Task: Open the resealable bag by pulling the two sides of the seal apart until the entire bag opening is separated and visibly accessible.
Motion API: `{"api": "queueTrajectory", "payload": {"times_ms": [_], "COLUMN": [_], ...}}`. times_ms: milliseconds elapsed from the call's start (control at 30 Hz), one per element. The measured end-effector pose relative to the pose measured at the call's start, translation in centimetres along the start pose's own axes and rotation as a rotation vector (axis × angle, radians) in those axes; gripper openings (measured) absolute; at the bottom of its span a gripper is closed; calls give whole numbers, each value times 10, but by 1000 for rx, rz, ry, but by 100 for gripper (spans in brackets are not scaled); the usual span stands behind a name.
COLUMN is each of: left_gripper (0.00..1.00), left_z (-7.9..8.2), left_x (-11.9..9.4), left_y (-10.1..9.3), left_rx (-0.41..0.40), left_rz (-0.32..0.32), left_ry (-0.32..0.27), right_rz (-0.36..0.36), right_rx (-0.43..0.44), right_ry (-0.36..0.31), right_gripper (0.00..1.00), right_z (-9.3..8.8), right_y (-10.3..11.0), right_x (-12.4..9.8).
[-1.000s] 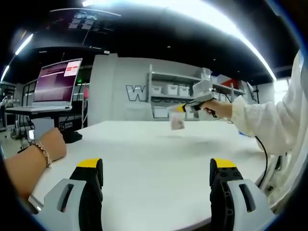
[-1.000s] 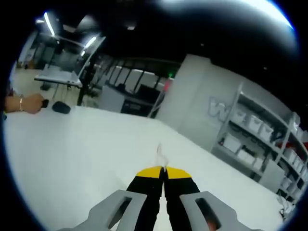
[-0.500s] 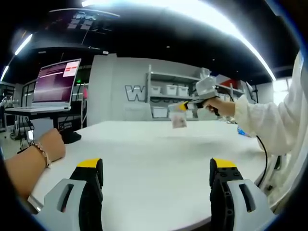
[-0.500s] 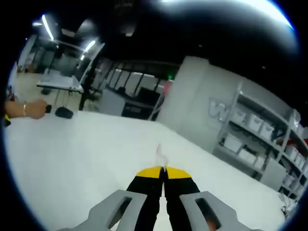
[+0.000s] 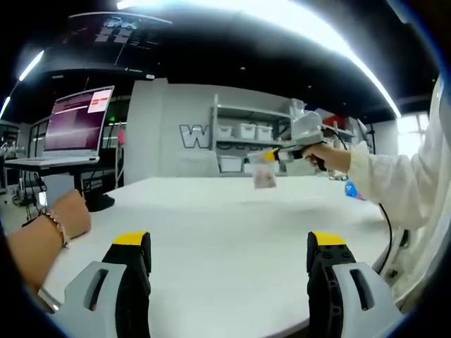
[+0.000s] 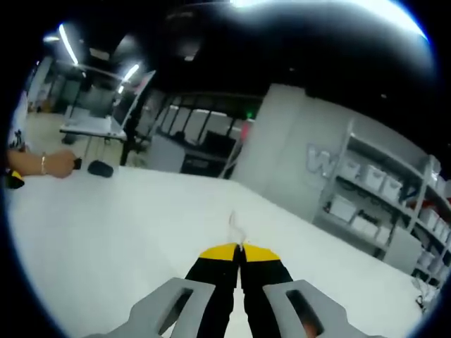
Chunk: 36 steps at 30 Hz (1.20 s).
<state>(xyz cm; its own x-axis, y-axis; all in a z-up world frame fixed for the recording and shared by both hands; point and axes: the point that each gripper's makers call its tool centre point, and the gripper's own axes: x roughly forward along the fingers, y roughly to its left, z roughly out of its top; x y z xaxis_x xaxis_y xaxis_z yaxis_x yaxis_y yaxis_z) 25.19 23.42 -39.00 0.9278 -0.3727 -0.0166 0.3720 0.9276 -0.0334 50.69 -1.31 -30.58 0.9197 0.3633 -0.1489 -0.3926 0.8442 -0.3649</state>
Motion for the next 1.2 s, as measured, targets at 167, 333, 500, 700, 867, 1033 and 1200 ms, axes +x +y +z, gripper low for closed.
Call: {"api": "queueTrajectory", "payload": {"times_ms": [167, 333, 500, 700, 867, 1033, 1200], "left_gripper": [90, 90, 90, 90, 90, 90, 90], "left_z": [-1, 0, -1, -1, -3, -3, -5], "left_x": [1, 2, 2, 1, 1, 2, 2], "left_y": [-3, -6, -8, -9, -10, -12, -12], "left_rx": [3, 5, 6, 6, 8, 8, 7], "left_rz": [-8, -13, -17, -16, -19, -23, -21], "left_ry": [6, 6, 10, 7, 13, 14, 19], "right_rz": [2, -3, -6, -4, 3, 2, 7], "right_rx": [15, 27, 40, 58, 79, 80, 75], "right_ry": [1, 2, -5, -24, -36, -43, -57], "right_gripper": [0, 0, 0, 0, 0, 0, 0], "right_z": [-7, -12, -12, -11, -12, -11, -7], "right_y": [0, -3, -4, -1, 2, 4, 6], "right_x": [-9, -18, -26, -39, -49, -57, -64]}}
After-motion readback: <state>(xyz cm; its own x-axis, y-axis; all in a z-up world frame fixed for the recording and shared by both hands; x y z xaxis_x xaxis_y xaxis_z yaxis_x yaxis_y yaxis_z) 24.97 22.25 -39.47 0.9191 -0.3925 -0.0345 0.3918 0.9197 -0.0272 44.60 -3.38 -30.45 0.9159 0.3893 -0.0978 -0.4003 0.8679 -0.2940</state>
